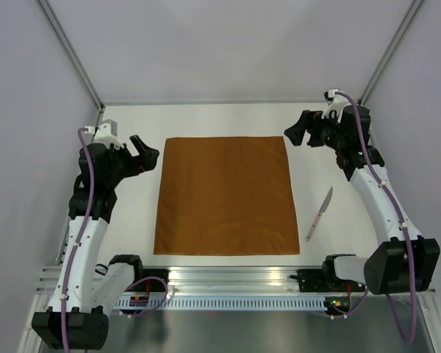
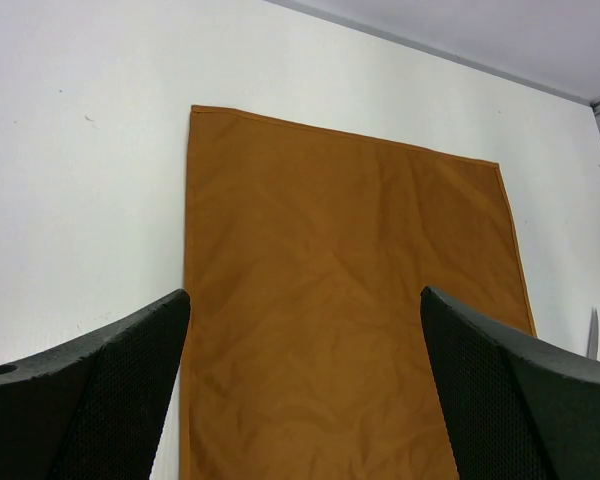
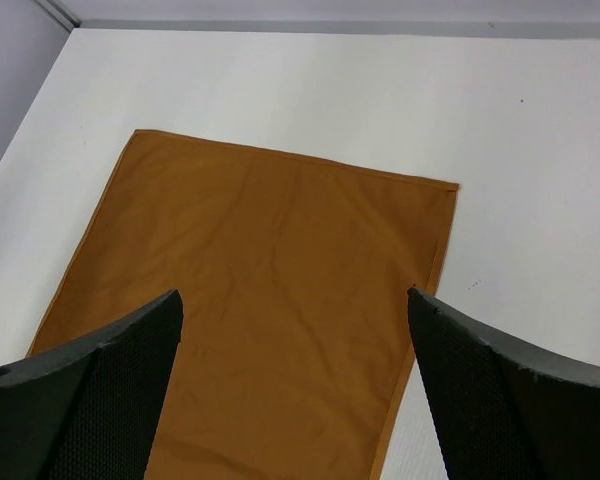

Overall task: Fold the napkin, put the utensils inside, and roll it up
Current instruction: Fold the napkin at the center of the board.

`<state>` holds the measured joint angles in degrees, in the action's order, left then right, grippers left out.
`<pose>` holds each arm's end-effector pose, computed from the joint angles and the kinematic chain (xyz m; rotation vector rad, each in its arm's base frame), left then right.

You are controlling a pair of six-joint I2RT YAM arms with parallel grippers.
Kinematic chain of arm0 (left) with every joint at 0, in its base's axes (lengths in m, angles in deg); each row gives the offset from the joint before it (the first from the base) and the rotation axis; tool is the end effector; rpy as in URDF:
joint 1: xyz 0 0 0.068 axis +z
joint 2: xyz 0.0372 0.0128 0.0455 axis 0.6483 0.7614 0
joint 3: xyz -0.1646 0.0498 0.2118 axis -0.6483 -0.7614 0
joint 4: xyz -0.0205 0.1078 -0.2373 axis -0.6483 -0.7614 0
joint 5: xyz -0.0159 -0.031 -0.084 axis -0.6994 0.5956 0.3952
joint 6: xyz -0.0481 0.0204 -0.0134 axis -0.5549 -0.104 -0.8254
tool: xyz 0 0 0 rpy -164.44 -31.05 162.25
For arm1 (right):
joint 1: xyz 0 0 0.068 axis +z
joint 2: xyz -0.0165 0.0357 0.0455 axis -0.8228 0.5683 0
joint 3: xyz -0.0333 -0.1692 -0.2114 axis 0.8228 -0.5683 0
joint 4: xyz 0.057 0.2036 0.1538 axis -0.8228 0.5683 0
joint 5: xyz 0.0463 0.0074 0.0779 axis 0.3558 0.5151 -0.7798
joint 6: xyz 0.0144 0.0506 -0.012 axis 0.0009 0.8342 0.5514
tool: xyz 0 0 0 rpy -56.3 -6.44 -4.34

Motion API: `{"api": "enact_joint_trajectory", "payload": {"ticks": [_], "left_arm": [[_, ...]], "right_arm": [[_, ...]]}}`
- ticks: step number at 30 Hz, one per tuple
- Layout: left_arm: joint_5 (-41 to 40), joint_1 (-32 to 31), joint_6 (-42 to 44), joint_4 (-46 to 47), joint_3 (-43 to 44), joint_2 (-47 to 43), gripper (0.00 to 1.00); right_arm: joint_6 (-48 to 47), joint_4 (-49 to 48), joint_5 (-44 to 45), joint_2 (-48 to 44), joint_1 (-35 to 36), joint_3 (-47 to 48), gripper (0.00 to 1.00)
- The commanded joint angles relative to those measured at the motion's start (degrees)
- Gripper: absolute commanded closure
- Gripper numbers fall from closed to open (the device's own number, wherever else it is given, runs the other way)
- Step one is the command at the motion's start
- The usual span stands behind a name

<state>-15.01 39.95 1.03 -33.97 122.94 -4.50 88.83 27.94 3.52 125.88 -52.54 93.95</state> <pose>0.1892 -0.0084 0.3518 -0.2072 1.9224 -0.4300 0.2905 0.0293 0.3519 -0.1363 1.9439 0.5886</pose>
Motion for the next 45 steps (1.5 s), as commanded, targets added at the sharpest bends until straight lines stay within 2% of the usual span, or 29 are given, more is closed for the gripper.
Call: {"api": "enact_joint_trajectory", "payload": {"ticks": [1,8,11,12,14,15,16,18,19,22,28,37,45], "left_arm": [[1.80,0.29,-1.88,0.65,0.18,-0.08,0.00],[2.16,0.29,-1.26,0.92,0.97,-0.78,0.00],[1.98,0.29,-1.17,0.57,2.63,-1.05,0.00],[1.81,0.29,-1.26,0.04,3.69,-0.87,0.00],[1.28,0.29,-1.96,-2.05,10.25,0.00,0.00],[1.02,0.29,-2.31,-2.77,12.38,0.01,0.00],[0.75,0.29,-2.58,-3.73,14.57,0.96,0.00],[-0.56,0.29,-2.93,-7.24,21.84,2.11,0.00],[-0.83,0.29,-3.11,-8.04,23.80,2.99,0.00],[-2.67,0.29,-3.28,-10.59,30.14,3.34,0.00],[-5.49,0.29,-3.99,-16.48,40.07,3.61,0.00],[-7.51,0.29,-3.28,-20.26,46.23,3.08,0.00],[-7.51,0.29,-2.76,-20.88,46.24,2.82,0.00]], "right_arm": [[-0.83,0.36,-0.06,0.35,0.16,0.13,0.02],[-3.46,2.91,-2.69,2.19,0.95,1.27,0.02],[-4.34,3.44,-2.26,2.99,4.36,1.71,0.06],[-4.52,3.44,-1.56,3.25,5.94,1.89,0.11],[-6.44,4.05,3.60,4.56,16.70,2.76,0.19],[-7.32,4.32,6.25,5.35,16.77,3.12,0.22],[-8.55,4.49,8.45,7.10,24.25,3.47,0.24],[-10.58,3.54,13.97,9.13,31.85,3.82,0.30],[-11.02,3.18,15.31,11.75,38.76,4.09,0.31],[-13.12,2.13,19.19,18.95,50.38,7.07,0.41],[-14.53,1.16,21.56,32.67,63.59,16.91,0.50],[-15.59,-1.65,24.38,44.81,74.41,25.08,0.52],[-15.42,-2.18,27.19,50.62,77.15,28.17,0.53]]}}
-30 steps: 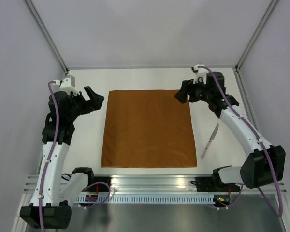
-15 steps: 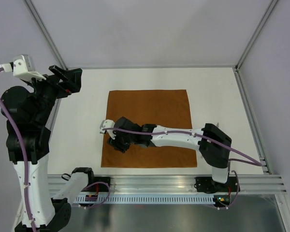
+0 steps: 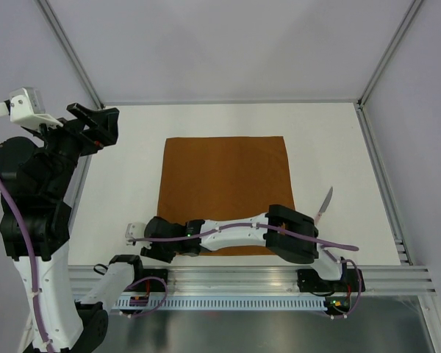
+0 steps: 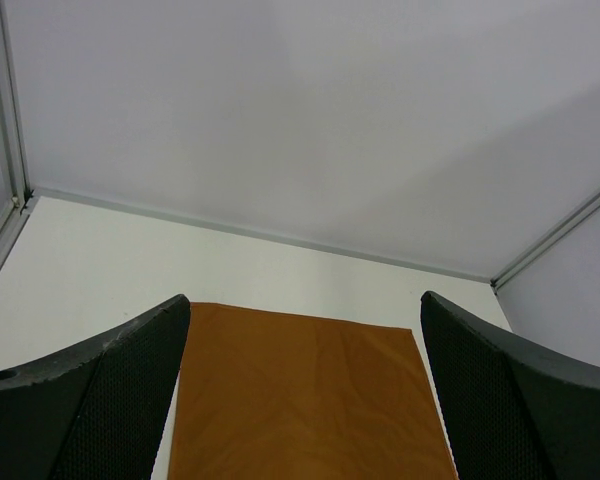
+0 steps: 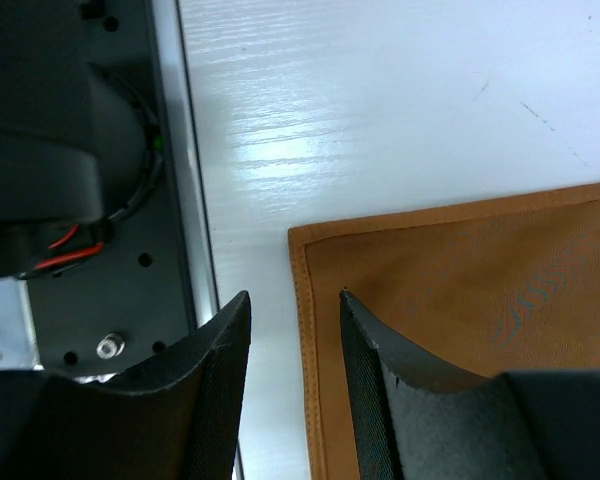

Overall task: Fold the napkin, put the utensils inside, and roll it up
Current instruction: Fold the napkin at the center of the board.

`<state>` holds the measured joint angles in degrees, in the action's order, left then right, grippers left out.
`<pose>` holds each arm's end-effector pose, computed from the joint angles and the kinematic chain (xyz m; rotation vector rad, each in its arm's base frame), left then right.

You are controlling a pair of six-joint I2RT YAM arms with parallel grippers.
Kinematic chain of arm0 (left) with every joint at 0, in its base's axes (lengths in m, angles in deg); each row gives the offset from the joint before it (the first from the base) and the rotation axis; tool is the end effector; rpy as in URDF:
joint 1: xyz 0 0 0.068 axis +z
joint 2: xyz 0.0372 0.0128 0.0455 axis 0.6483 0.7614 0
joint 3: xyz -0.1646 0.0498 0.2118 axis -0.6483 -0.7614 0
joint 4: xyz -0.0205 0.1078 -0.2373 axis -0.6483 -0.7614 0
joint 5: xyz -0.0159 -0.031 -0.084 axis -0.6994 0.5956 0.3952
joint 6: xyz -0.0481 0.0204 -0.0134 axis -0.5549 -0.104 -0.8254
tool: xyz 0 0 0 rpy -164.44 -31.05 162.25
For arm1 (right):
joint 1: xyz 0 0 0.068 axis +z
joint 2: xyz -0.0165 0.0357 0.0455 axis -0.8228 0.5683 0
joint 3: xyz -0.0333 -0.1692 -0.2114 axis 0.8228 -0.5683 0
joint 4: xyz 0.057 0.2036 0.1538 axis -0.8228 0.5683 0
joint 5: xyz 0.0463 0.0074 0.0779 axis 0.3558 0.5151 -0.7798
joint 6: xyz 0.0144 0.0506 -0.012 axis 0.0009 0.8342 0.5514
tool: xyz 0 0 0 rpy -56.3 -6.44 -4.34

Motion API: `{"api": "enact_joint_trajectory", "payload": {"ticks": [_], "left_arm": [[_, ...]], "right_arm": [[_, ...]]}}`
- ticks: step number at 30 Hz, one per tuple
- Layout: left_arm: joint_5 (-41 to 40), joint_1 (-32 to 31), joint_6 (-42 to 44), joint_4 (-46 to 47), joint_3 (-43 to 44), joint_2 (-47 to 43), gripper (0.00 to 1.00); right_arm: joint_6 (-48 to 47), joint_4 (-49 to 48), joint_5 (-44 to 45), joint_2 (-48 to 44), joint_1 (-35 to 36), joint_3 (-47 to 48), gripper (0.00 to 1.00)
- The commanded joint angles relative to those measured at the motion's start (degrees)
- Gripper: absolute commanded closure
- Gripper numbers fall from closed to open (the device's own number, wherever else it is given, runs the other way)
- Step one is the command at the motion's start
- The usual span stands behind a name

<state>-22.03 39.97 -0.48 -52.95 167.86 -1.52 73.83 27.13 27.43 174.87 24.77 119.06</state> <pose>0.0940 -0.0033 0.5446 -0.2304 1.5096 -0.3667 0.0811 0.4698 0.1828 -1.6290 1.8227 0.6572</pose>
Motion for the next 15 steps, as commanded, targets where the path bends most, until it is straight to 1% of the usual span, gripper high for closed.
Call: {"api": "enact_joint_trajectory", "payload": {"ticks": [1,9,15], "left_arm": [[-0.58,0.27,-1.25,-1.99,1.14,-0.15,0.00],[-0.93,0.27,-0.55,-2.26,-0.35,-1.91,0.00],[-1.37,0.27,-0.19,-2.43,-1.67,-2.88,0.00]], "right_arm": [[-0.42,-1.29,3.89,2.69,-0.07,3.40,0.53],[-1.91,-2.43,6.35,5.60,-0.07,4.02,0.53],[-2.35,-2.08,5.65,7.00,-0.51,3.67,0.54]]}}
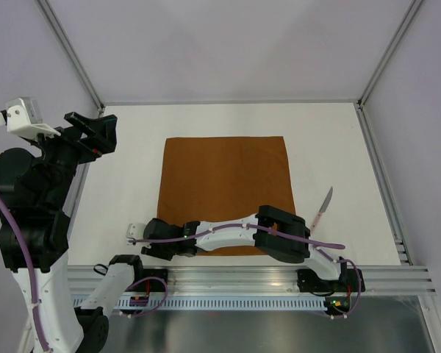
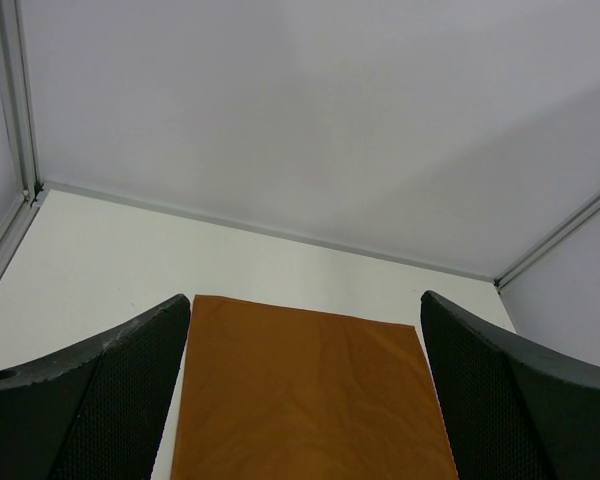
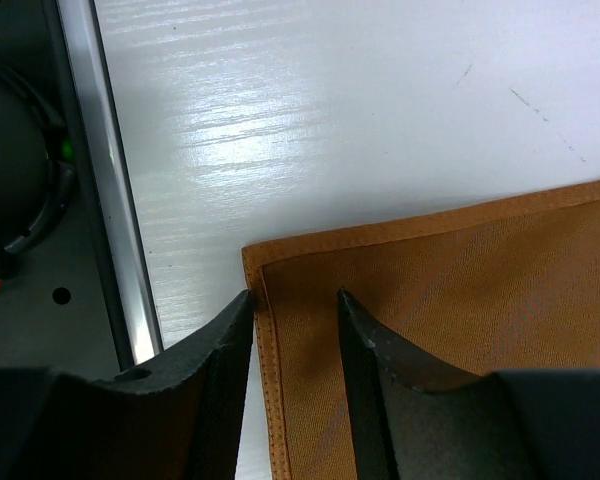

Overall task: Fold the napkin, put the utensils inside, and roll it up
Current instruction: Fold the napkin at the center of the board.

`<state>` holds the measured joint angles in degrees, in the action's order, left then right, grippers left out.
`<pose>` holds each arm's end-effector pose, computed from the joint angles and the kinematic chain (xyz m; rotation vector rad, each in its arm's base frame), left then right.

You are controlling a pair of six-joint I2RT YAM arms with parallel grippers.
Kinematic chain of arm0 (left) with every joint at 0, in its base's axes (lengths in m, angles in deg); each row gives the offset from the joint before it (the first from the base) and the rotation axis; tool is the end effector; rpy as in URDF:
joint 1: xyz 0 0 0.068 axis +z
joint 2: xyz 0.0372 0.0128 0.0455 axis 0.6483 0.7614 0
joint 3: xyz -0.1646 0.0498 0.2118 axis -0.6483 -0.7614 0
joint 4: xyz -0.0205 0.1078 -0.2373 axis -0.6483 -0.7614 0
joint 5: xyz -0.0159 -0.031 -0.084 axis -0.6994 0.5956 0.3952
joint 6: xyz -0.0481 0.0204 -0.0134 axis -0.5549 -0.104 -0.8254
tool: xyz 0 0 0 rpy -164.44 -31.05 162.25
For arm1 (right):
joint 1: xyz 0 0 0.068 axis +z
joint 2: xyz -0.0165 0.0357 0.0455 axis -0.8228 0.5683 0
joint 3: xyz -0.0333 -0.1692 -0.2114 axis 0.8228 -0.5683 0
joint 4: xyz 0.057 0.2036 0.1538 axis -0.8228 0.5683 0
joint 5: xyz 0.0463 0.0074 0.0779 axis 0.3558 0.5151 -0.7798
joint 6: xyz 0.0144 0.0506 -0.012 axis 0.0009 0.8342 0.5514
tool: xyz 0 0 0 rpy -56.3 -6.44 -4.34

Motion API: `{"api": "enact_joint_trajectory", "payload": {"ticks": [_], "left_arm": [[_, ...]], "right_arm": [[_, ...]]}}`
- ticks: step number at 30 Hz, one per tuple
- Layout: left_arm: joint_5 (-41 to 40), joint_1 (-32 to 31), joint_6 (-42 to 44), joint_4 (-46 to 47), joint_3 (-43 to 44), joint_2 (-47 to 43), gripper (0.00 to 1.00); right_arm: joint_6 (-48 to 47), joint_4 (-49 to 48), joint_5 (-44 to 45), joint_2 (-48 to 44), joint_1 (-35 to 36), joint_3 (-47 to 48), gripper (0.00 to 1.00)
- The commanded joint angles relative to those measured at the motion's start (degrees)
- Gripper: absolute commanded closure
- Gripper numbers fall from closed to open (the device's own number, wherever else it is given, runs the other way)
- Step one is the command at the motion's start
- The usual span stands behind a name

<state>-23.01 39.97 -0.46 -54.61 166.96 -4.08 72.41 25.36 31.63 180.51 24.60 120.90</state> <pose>0.0786 -0.0026 0.5407 -0.2437 1.5067 -0.3535 0.0873 0.4818 0.1497 -1.6241 1.8318 0.5450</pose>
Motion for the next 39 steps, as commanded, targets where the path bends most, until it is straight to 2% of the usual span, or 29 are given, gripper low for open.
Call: {"api": "enact_joint_trajectory", "payload": {"ticks": [1,6,10,16,27,39], "left_arm": [[-0.39,0.27,-0.22,-0.77,-0.86,-0.41,0.00],[-0.30,0.27,-0.30,-0.86,-1.48,-0.41,0.00],[-0.13,0.27,-0.57,-0.69,-1.91,-0.41,0.00],[0.22,0.27,-0.83,-0.69,-2.18,-0.06,0.00],[1.28,0.27,-1.45,0.19,-3.58,1.17,0.00],[4.88,0.27,-3.11,3.88,-8.50,2.58,0.00]], "right_arm": [[-1.11,-0.05,1.28,1.54,-0.42,1.84,0.55],[-1.73,0.48,0.75,1.63,-1.12,2.10,0.66],[-1.90,1.79,-0.04,1.45,-1.74,2.80,0.82],[-2.34,3.65,-1.00,0.23,-2.36,4.73,0.90],[-2.08,7.68,-2.85,-5.84,-5.17,5.44,0.93],[-2.43,9.71,-1.62,-13.31,-13.60,2.54,0.96]]}}
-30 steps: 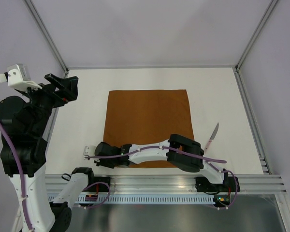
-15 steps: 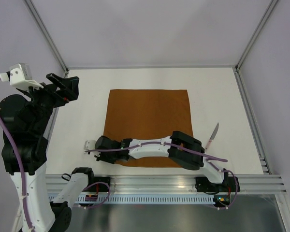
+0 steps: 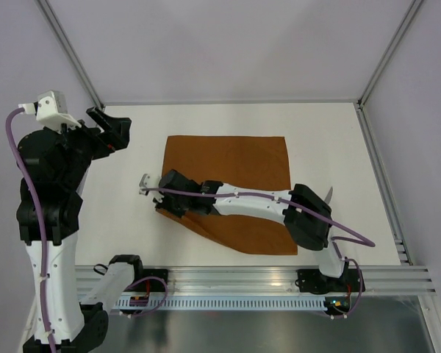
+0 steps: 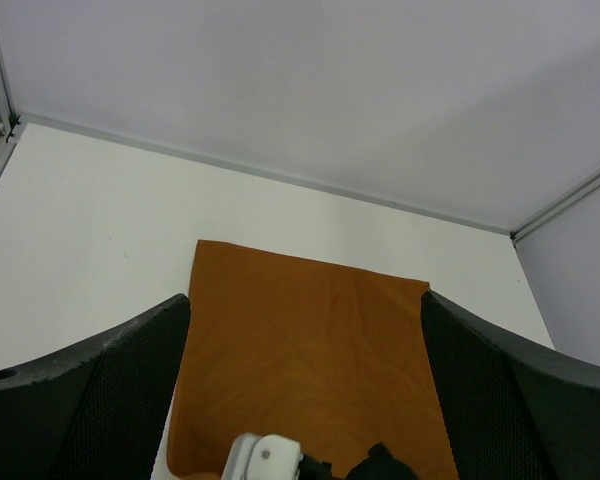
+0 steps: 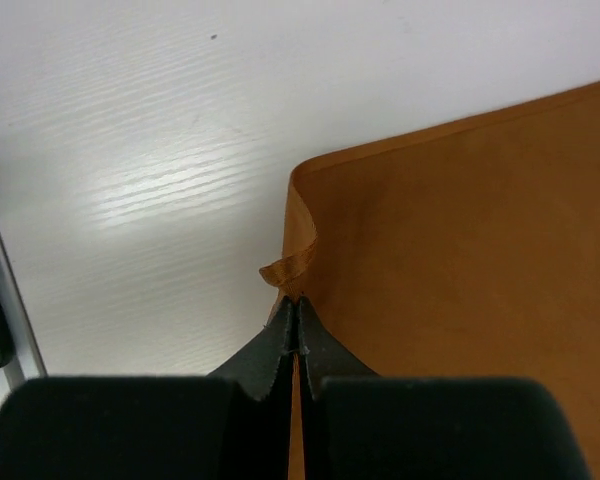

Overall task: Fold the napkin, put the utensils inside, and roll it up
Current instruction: Fold the napkin at the center of the board.

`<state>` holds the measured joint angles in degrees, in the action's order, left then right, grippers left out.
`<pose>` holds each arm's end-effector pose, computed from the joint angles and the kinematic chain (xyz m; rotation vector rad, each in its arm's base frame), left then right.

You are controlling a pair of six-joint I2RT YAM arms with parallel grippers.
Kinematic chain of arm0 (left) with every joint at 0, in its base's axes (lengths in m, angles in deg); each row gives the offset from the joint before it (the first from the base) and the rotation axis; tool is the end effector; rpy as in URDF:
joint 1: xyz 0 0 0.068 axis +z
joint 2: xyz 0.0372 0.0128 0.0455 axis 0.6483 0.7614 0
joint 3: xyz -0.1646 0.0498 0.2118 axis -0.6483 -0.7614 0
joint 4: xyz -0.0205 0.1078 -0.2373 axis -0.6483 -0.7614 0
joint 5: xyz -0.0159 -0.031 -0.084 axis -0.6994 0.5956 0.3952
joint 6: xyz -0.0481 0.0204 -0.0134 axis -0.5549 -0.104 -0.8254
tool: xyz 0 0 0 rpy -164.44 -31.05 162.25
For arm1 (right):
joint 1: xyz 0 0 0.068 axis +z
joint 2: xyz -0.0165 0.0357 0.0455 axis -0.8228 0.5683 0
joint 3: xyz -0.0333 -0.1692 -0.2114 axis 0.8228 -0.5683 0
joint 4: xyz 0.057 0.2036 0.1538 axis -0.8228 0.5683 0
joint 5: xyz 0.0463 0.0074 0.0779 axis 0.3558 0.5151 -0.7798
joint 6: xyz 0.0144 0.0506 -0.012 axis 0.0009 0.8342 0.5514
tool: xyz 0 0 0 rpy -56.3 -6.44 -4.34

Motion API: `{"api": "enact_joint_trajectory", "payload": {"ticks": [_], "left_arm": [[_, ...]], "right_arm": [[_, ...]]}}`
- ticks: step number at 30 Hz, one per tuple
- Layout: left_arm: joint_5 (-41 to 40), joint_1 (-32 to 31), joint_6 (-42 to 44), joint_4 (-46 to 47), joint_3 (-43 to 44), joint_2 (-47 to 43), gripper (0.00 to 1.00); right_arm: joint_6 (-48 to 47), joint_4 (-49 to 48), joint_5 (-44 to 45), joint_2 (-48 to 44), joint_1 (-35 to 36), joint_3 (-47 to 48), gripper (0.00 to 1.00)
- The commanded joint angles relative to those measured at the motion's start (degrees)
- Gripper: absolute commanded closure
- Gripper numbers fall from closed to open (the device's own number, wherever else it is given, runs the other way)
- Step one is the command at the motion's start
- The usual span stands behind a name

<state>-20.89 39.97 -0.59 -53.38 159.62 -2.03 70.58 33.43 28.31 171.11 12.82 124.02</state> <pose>0.1199 -0.0042 0.5084 -0.2468 1.6530 -0.3733 0.1761 0.4401 0.2320 -1.4306 1.8812 0.5428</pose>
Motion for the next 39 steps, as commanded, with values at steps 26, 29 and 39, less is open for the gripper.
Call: {"api": "enact_joint_trajectory", "payload": {"ticks": [26,29,39], "left_arm": [[9.44,0.27,-6.24,10.66,-11.18,3.42,0.00],[9.79,0.27,-6.15,10.75,-11.27,3.51,0.00],[10.50,0.27,-6.06,10.92,-11.36,4.13,0.00]], "right_arm": [[-2.61,0.15,2.14,-10.68,-29.59,-8.41,0.99],[-2.70,-0.29,2.14,-10.68,-31.88,-8.58,1.00],[-2.53,-0.99,1.88,-10.59,-38.29,-8.32,1.00]]}}
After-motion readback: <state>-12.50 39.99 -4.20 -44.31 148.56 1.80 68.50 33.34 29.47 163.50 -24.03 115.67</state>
